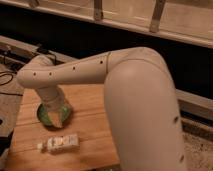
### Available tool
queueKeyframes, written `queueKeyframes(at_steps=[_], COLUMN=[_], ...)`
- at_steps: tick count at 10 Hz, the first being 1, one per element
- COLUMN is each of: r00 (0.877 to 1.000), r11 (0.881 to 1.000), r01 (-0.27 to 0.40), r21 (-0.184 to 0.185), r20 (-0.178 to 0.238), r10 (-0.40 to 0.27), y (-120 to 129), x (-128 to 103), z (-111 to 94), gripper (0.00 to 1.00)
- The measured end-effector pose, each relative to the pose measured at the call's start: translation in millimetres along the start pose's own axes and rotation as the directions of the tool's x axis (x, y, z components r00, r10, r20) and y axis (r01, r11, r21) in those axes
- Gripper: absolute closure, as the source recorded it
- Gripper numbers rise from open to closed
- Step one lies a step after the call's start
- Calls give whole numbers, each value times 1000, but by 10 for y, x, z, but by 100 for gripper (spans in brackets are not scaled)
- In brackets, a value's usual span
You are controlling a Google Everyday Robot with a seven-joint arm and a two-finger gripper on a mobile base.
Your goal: Place the bottle in the ceramic bowl
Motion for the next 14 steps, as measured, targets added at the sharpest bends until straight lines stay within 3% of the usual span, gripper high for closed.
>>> queueKeyframes(at_steps=[2, 4, 6, 9, 11, 14], r00=[993, 978, 976, 977, 980, 980], r11=[999, 997, 998, 998, 996, 996], r01=[-47, -72, -50, 12, 19, 16], r21=[1, -10, -30, -64, -90, -91], r20=[106, 194, 210, 215, 200, 197], r10=[47, 72, 55, 2, 0, 2], y=[48, 95, 141, 175, 178, 172], x=[311, 438, 358, 18, -27, -9], z=[89, 171, 259, 384, 470, 474], gripper=[35, 35, 35, 35, 35, 35])
